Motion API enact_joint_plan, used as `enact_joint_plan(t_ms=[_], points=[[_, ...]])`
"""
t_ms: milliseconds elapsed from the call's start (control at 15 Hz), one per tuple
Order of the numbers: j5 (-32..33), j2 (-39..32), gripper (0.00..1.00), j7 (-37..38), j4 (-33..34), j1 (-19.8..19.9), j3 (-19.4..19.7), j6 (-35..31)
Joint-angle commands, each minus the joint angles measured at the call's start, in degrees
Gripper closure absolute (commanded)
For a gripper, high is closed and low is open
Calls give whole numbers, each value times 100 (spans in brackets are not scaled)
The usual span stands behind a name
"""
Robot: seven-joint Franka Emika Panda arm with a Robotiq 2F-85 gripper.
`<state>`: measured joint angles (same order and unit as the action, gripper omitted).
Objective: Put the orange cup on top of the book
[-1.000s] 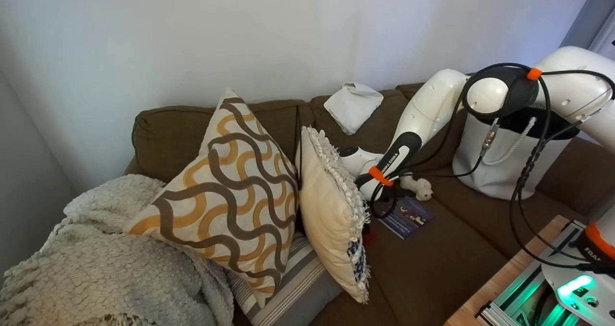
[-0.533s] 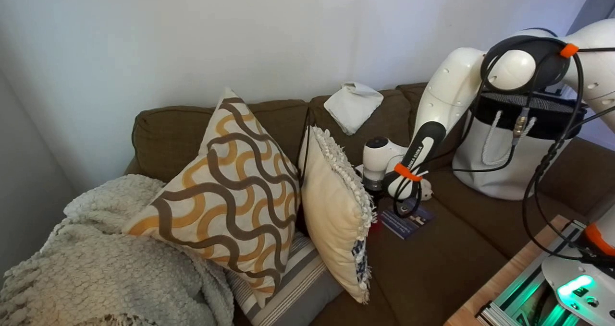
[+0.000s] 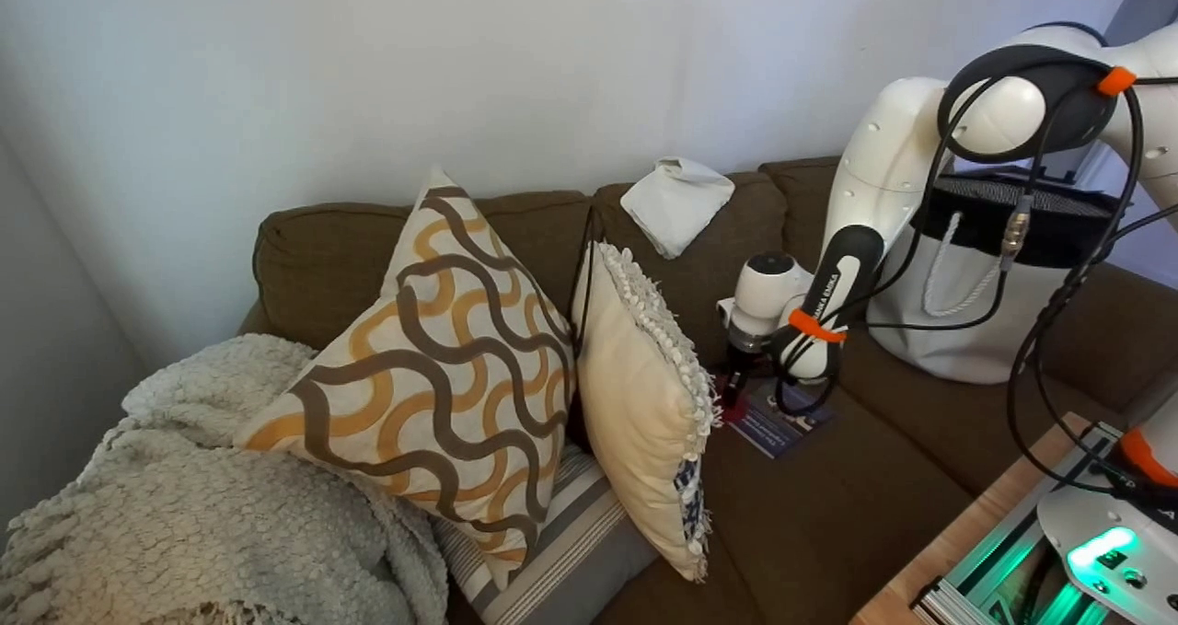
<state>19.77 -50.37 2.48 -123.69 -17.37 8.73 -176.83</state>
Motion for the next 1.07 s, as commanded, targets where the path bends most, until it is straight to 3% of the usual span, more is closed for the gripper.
enact_joint_plan(t_ms=[0,133,333,400,467,600,667,733,800,867,933,1000], points=[[-509,488,56,-51,-1377,433,227,-1332],[-725,560,56,-292,-1866,1193,26,-1929],[-662,887,56,-434,-2228,2422,-242,-2215],[-620,919,56,-532,-2198,2566,-238,-2153],[-897,579,31,-588,-2012,2153,-166,-2199],[-817,753,31,-720,-2061,2578,-219,-2203],[-808,802,56,-727,-2072,2636,-239,-2203],[-553,964,56,-632,-2010,3222,-642,-1877],[-401,1093,56,-654,-1917,3563,-808,-1410],[202,1205,56,-402,-1819,3978,-1033,-866],[282,1177,56,-326,-1721,4270,-1347,-583],[-254,1170,56,-794,-1633,4612,-1701,-235]])
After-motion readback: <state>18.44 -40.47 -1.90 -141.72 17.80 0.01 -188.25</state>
